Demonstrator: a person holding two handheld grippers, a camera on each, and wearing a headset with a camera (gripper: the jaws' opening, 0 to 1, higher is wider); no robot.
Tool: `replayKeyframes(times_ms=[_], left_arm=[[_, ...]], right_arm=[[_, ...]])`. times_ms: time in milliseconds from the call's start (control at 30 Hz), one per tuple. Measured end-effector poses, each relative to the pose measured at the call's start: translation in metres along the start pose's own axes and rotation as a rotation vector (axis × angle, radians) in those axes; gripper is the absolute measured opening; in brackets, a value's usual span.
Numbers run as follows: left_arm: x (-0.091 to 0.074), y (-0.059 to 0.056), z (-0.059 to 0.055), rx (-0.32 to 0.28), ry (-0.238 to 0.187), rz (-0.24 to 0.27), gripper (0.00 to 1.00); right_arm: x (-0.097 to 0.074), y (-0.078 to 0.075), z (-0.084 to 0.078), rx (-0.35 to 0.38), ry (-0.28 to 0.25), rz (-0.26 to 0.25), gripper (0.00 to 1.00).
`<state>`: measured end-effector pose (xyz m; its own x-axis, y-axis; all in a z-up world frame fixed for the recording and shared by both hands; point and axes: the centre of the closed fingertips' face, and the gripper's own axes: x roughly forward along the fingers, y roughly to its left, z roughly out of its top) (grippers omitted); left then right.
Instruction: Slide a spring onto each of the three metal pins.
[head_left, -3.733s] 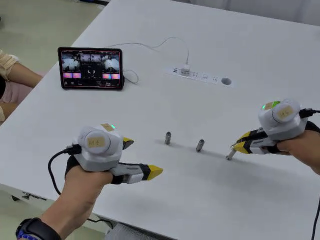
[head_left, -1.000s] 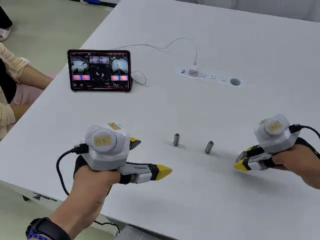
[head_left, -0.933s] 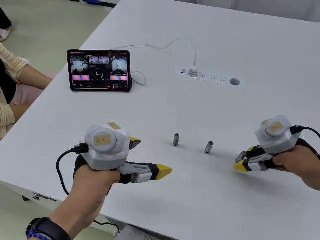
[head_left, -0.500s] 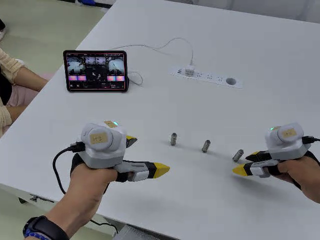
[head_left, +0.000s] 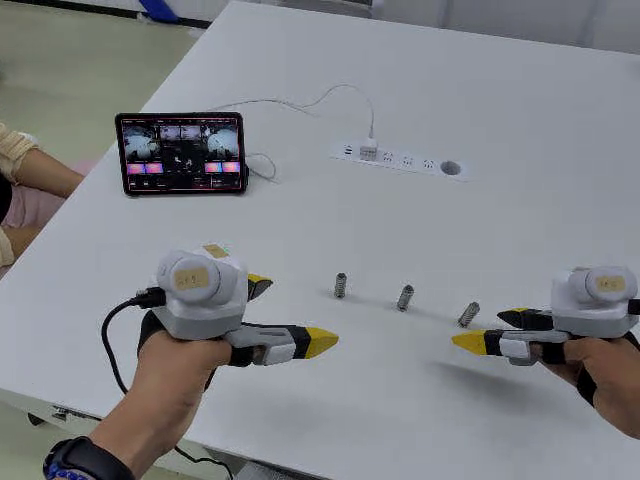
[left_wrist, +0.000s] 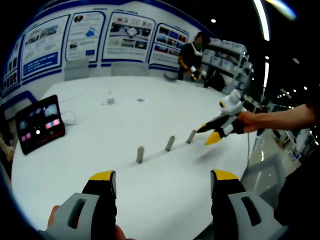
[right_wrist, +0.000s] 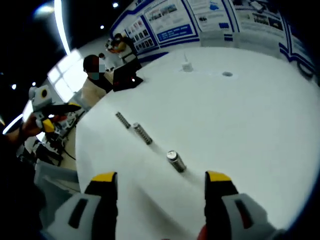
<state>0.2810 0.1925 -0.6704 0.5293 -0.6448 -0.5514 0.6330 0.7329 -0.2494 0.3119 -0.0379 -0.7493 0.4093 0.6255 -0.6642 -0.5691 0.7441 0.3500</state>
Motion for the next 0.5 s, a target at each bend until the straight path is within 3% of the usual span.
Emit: replayKeyframes(times_ms=[233,500], left_arm=[[0.002,-0.002,0.004,-0.014,-0.009,-0.016,0.84],[0.003,-0.005,0.011,-0.013,-0.031,-0.042,0.83]], right_arm=[[-0.008,0.009,-0.004,0.002,-0.031,-0.011,0.75],[-0.021,0.019,0.001,-0.007,-0.077,-0.025,0.78]])
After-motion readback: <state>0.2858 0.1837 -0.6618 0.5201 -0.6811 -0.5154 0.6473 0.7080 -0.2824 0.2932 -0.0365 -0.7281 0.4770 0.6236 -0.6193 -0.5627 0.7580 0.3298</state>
